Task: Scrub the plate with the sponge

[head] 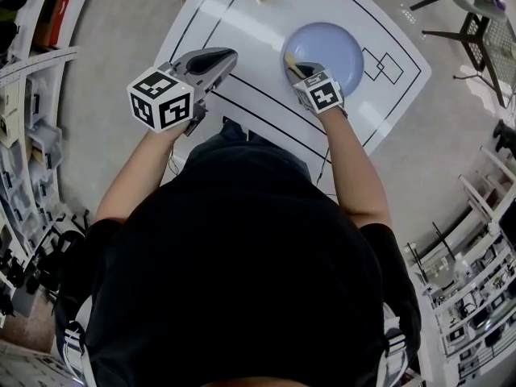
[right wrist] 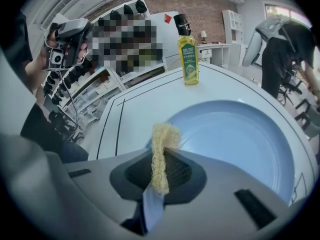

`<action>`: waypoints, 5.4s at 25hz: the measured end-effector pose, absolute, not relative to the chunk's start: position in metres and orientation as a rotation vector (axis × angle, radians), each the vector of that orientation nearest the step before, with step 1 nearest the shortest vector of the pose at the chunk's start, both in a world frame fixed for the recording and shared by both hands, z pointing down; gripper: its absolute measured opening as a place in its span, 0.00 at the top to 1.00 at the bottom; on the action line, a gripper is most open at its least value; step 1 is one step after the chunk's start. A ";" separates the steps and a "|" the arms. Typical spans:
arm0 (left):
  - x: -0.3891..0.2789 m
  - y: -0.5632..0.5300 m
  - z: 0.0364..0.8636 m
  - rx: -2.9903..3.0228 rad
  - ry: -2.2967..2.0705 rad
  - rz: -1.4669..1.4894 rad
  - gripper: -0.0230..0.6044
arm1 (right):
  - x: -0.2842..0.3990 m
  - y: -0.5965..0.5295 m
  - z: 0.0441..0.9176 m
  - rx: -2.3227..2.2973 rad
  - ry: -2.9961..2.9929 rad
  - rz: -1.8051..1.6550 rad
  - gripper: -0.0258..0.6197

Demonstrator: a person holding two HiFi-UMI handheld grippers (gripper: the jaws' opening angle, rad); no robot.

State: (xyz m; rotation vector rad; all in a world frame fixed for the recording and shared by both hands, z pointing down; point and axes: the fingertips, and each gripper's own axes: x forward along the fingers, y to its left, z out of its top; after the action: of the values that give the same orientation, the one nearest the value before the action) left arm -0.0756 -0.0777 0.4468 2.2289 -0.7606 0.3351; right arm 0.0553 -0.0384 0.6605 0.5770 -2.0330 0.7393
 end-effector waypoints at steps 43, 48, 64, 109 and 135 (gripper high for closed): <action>-0.063 -0.076 0.464 2.213 -0.715 0.383 0.92 | 0.118 -0.141 0.658 0.767 -1.982 0.714 0.90; -0.059 -0.076 0.465 2.213 -0.706 0.384 0.92 | 0.137 -0.143 0.661 0.807 -1.964 0.731 0.90; -0.046 -0.072 0.460 2.224 -0.681 0.372 0.92 | 0.198 -0.137 0.657 0.960 -1.863 0.744 0.90; -0.036 -0.058 0.449 2.272 -0.616 0.377 0.92 | 0.199 -0.016 0.662 0.941 -1.659 0.922 0.90; -0.039 -0.057 0.459 2.241 -0.607 0.393 0.92 | 0.104 -0.005 0.664 0.705 -1.766 0.940 0.90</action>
State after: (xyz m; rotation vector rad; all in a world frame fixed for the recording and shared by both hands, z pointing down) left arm -0.0393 -0.0573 0.4594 2.2413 -0.6073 0.3931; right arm 0.1044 -0.0049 0.6644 0.7047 -1.7657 0.9403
